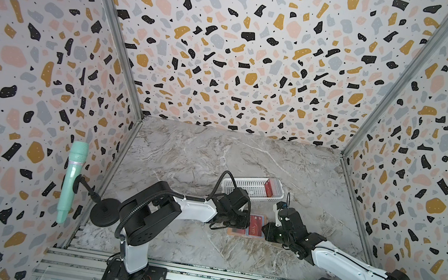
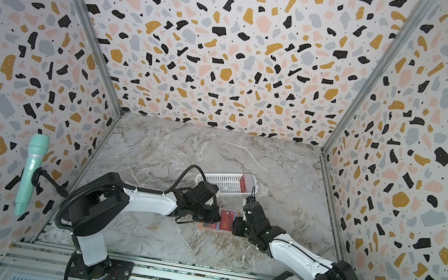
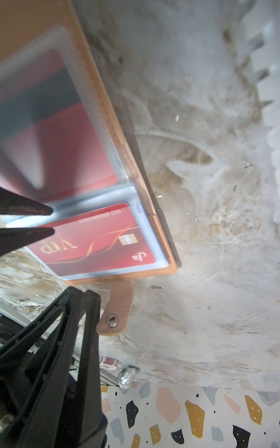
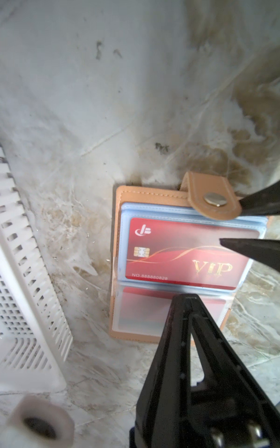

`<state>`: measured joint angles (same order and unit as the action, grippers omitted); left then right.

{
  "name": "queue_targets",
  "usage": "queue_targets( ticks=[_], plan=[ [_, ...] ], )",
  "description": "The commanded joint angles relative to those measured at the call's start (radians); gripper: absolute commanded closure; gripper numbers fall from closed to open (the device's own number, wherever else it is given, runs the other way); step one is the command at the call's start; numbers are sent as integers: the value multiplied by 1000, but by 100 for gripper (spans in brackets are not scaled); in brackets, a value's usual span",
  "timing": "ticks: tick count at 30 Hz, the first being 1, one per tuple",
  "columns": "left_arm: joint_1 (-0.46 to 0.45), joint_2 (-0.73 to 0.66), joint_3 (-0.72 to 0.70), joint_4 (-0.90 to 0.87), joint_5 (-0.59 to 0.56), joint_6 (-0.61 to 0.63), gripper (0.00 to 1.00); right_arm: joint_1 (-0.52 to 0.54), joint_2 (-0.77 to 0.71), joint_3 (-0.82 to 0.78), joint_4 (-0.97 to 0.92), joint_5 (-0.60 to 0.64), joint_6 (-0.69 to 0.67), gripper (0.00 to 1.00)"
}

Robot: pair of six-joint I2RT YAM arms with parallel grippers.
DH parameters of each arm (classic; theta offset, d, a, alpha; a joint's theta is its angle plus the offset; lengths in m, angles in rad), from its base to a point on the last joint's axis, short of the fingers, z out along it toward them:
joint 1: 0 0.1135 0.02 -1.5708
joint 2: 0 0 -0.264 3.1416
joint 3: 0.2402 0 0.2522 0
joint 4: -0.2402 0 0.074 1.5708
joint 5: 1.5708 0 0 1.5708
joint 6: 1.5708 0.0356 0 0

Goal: Insert credit cards into a card holder
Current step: Flip over the card slot in the card holder.

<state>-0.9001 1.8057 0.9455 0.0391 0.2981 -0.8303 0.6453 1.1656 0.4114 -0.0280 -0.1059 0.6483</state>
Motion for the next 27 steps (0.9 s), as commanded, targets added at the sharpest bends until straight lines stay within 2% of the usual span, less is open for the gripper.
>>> queue_targets(
  ticks=[1, 12, 21, 27],
  plan=[
    [-7, 19, 24, 27, 21, -2, 87, -3, -12, -13, 0, -2, 4, 80],
    [-9, 38, 18, 5, 8, 7, 89, -4, -9, -23, 7, -6, 9, 80],
    [-8, 50, 9, -2, -2, 8, 91, -4, -20, -17, 22, -38, 20, 74],
    [-10, 53, 9, -2, -2, 10, 92, -6, -4, -19, 26, -40, 20, 73]
  ],
)
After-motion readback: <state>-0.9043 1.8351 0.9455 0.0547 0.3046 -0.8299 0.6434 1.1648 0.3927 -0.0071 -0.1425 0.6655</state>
